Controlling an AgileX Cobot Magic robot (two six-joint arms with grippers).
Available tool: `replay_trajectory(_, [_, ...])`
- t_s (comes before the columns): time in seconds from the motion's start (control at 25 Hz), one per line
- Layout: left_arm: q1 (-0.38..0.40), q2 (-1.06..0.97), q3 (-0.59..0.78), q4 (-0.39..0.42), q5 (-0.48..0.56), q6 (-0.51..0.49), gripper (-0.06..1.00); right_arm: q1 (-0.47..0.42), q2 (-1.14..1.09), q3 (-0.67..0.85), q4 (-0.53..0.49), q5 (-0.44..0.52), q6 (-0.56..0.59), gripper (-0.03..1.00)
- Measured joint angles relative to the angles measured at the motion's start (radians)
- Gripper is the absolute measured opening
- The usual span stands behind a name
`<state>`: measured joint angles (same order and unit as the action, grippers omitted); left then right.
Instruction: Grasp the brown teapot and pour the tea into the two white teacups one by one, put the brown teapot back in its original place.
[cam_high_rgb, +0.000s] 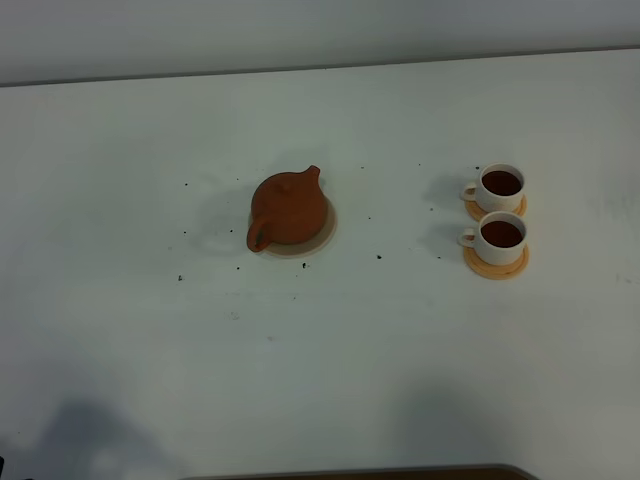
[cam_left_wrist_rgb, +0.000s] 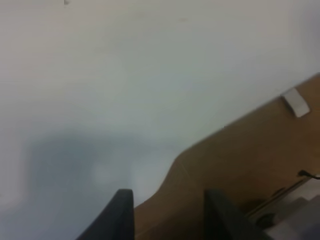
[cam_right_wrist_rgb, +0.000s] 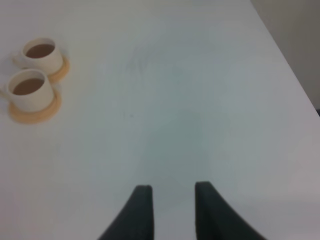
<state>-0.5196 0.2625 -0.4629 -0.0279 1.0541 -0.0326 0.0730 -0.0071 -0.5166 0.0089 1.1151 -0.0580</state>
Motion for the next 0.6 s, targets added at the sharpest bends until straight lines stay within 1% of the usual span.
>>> replay_trajectory(0.6, [0.0,0.0,0.0,-0.001,0.0,0.003,0.37,0.0,0.0,0.0,0.0,0.0,0.0,0.24])
